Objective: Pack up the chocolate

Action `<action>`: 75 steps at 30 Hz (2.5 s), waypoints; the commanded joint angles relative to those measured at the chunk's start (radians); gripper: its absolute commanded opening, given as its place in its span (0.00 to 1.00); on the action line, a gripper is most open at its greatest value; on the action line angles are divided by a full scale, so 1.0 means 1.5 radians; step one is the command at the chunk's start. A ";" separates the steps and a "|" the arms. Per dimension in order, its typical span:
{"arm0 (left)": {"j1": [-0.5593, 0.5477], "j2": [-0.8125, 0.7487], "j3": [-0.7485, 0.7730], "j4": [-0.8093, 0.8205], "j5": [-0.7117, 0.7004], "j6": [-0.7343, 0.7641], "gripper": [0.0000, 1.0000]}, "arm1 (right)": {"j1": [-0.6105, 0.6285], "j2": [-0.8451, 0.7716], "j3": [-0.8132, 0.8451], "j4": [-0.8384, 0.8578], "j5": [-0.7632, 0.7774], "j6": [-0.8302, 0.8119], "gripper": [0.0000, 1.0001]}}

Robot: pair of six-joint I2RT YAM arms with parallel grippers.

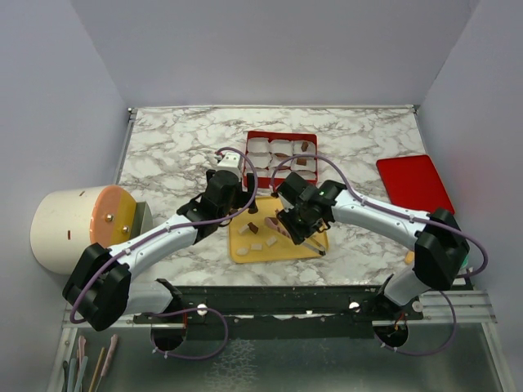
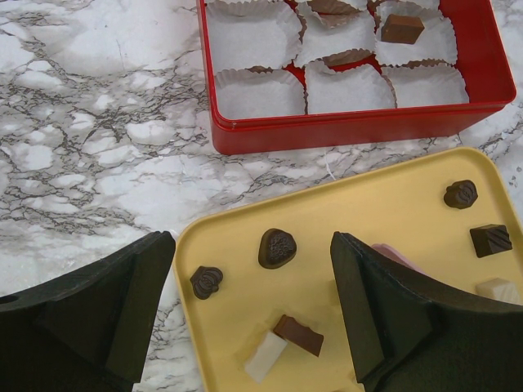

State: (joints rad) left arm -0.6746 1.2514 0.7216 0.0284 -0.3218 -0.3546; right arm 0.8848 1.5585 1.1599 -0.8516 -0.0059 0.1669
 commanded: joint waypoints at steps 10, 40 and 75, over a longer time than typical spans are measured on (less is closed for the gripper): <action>-0.002 -0.010 -0.005 0.010 0.002 0.001 0.87 | 0.009 0.048 0.019 0.009 -0.001 -0.015 0.45; -0.001 -0.036 -0.003 0.003 -0.029 -0.008 0.87 | 0.026 0.034 0.076 -0.057 0.073 0.032 0.00; -0.002 -0.063 -0.010 -0.001 -0.047 -0.015 0.87 | -0.128 0.240 0.377 -0.048 0.148 0.035 0.00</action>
State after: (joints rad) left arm -0.6746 1.1847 0.7216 0.0200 -0.3859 -0.3679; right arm 0.7113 1.8717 1.6924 -0.9401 0.2264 0.2455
